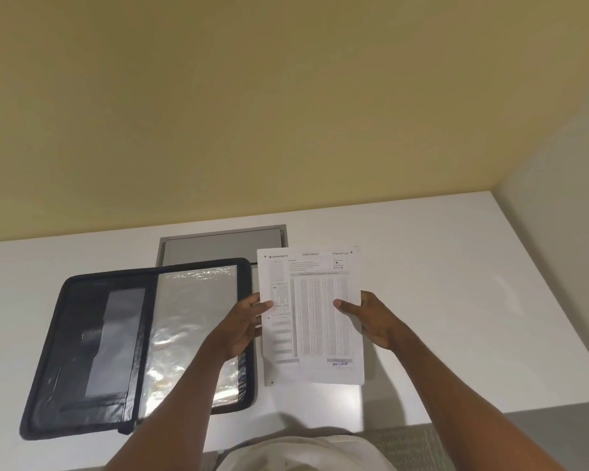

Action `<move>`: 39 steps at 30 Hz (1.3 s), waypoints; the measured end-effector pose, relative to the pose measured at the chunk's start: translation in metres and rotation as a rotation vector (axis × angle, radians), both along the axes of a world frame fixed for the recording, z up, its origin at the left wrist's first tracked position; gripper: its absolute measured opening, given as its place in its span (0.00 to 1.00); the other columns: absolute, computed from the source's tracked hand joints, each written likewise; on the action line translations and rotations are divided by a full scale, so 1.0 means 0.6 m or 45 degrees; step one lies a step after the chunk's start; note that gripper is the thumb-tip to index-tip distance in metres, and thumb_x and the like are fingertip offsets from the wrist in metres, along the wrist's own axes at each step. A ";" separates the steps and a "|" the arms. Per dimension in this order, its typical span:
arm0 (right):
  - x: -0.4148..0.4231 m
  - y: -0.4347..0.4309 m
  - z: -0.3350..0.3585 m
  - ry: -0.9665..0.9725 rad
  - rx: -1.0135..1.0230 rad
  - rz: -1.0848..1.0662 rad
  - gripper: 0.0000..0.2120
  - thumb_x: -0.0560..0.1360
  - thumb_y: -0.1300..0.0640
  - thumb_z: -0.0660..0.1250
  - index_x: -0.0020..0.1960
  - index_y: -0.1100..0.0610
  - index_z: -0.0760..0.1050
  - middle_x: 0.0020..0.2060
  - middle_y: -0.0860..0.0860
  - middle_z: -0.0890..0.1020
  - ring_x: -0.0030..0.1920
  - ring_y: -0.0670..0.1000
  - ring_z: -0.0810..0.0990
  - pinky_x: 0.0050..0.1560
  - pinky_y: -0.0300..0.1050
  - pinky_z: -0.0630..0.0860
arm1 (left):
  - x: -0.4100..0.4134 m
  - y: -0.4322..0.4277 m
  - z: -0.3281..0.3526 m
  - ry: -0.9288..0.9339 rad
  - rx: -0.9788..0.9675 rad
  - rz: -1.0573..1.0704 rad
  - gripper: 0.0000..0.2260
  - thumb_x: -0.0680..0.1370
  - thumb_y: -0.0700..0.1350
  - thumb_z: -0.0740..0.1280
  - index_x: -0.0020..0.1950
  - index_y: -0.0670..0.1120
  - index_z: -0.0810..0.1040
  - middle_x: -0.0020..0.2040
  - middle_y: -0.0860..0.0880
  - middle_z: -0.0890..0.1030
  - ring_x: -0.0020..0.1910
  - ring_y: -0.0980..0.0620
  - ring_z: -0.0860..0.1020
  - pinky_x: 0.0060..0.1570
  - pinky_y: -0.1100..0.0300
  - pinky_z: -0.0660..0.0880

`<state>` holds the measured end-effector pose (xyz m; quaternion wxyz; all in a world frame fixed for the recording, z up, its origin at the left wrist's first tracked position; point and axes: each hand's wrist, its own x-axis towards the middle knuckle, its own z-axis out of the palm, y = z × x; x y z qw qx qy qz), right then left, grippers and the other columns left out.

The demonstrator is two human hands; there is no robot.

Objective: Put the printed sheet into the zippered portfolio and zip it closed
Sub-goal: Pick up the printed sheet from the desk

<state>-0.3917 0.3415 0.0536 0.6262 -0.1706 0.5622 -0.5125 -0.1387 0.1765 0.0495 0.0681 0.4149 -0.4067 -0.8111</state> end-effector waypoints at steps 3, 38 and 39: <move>0.013 -0.002 0.020 0.102 -0.043 -0.021 0.17 0.80 0.57 0.71 0.68 0.58 0.78 0.63 0.55 0.83 0.64 0.56 0.83 0.65 0.52 0.79 | -0.019 0.004 0.019 0.080 -0.104 -0.090 0.22 0.80 0.46 0.73 0.73 0.50 0.74 0.70 0.46 0.79 0.69 0.43 0.77 0.67 0.44 0.76; 0.085 0.061 -0.005 0.439 0.032 -0.293 0.10 0.78 0.56 0.73 0.59 0.52 0.83 0.52 0.52 0.88 0.54 0.54 0.87 0.59 0.61 0.82 | -0.012 0.124 -0.042 -0.192 -0.505 0.242 0.14 0.76 0.48 0.77 0.58 0.56 0.78 0.55 0.54 0.86 0.55 0.55 0.83 0.53 0.59 0.82; 0.083 0.060 -0.005 0.441 0.032 -0.287 0.10 0.78 0.56 0.73 0.59 0.52 0.83 0.53 0.52 0.88 0.54 0.54 0.87 0.59 0.60 0.82 | -0.012 0.123 -0.044 -0.194 -0.506 0.244 0.15 0.75 0.48 0.77 0.59 0.56 0.78 0.55 0.54 0.85 0.56 0.55 0.83 0.53 0.58 0.82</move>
